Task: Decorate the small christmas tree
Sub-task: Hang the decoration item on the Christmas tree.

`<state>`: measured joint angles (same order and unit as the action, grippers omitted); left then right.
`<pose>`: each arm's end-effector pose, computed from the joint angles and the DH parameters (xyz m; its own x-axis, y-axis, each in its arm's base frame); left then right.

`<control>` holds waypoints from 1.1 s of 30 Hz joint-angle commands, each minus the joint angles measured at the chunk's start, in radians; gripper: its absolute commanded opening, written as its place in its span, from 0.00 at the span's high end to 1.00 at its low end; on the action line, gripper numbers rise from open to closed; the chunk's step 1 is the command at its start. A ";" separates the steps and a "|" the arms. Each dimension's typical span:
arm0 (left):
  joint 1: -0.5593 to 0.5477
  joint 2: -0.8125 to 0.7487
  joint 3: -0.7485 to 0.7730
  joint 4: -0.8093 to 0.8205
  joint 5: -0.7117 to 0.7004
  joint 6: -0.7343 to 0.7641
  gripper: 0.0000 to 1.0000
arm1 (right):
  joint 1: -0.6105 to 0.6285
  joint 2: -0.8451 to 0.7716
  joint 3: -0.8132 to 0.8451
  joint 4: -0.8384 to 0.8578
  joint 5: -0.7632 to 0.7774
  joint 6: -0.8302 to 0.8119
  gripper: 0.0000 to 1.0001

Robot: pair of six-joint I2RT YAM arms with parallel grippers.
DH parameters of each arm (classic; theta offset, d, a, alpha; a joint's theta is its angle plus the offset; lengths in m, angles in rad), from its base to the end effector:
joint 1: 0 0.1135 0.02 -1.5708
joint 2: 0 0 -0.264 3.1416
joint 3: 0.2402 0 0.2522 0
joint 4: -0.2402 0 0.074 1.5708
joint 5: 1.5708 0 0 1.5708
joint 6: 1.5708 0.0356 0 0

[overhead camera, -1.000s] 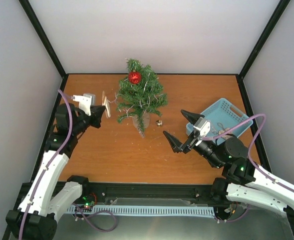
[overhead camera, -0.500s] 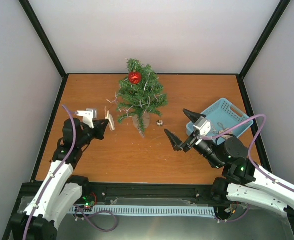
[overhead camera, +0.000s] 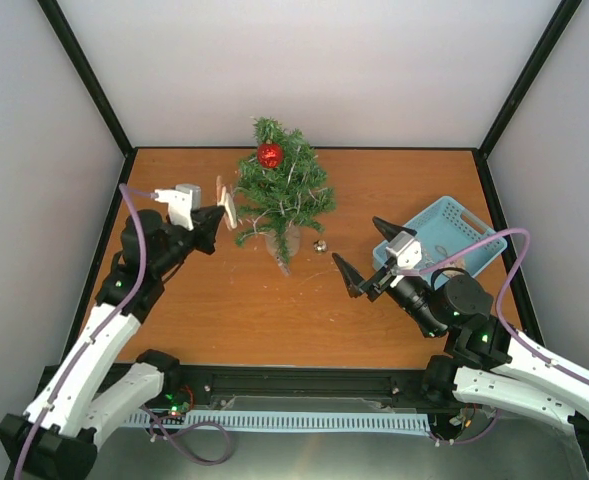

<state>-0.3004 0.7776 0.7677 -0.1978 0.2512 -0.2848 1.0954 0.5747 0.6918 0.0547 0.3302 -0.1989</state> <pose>0.1727 -0.0628 0.3339 -0.3348 -0.1812 -0.9247 0.4427 0.8360 -0.3241 0.0747 0.1199 0.3636 0.2140 0.0073 -0.9768 -0.6657 0.7329 -0.1403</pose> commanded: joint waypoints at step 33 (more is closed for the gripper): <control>0.241 0.426 0.438 -0.301 0.438 0.223 0.99 | 0.006 -0.071 -0.003 -0.069 0.022 -0.018 0.00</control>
<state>-0.0677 1.2076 1.1652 -0.4915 0.6582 -0.0814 1.0954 0.5129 0.6918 -0.0120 0.3340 -0.2062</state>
